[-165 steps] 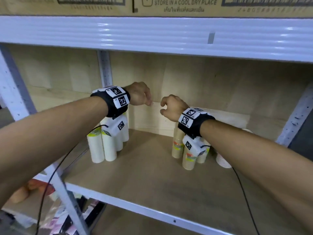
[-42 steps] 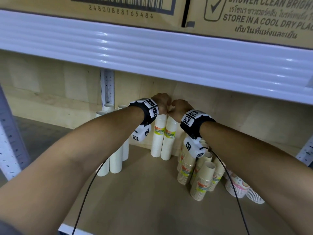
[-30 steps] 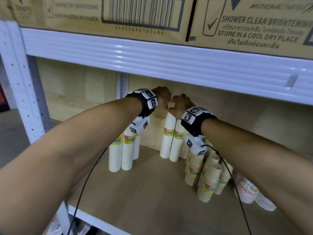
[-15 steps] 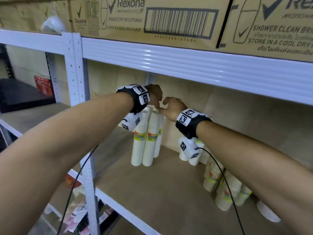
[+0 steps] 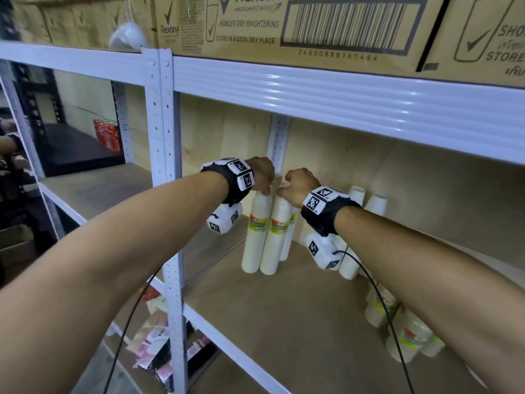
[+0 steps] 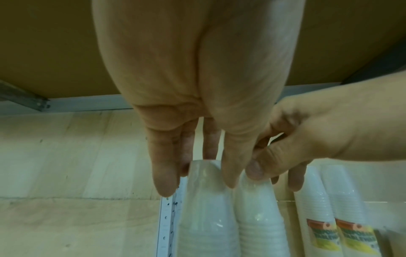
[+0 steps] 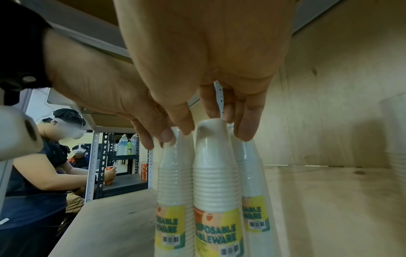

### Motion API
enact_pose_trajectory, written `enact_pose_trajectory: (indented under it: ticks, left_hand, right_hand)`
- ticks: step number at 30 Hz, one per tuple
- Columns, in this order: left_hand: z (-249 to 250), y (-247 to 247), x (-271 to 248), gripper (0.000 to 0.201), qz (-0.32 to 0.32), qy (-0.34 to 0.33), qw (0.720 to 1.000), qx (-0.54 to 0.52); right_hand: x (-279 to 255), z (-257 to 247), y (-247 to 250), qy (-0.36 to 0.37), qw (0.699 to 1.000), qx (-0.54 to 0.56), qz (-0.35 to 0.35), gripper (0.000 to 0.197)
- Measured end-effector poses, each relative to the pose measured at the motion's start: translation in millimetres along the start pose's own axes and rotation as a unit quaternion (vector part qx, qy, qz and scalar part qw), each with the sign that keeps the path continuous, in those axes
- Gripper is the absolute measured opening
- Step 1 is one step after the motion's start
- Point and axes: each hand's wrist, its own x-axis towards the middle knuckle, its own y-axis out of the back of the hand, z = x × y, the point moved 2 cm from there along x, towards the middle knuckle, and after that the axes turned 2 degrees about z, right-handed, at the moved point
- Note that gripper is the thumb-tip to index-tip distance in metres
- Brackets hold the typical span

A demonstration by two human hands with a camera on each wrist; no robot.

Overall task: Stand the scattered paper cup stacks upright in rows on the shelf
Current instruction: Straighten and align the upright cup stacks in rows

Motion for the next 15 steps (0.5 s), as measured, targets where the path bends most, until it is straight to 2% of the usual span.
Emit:
enact_pose_trajectory:
  ticks: [2,4,15]
  left_hand:
    - [-0.1,-2.6,0.7,0.043,0.01,0.001,1.0,-0.016]
    - [1.1,-4.9,-0.9,0.042,0.02,0.008,0.999,-0.034]
    - [12.5,-8.9,-13.3,0.035,0.032,0.03,0.995,-0.087]
  right_hand:
    - [-0.5,2.0,-1.2,-0.005,1.0,-0.007,-0.007,0.02]
    - [-1.6,3.8,-1.6,0.001,1.0,-0.016,-0.008,0.033]
    - [-19.7,4.4,8.8,0.003,1.0,0.0,0.003,0.028]
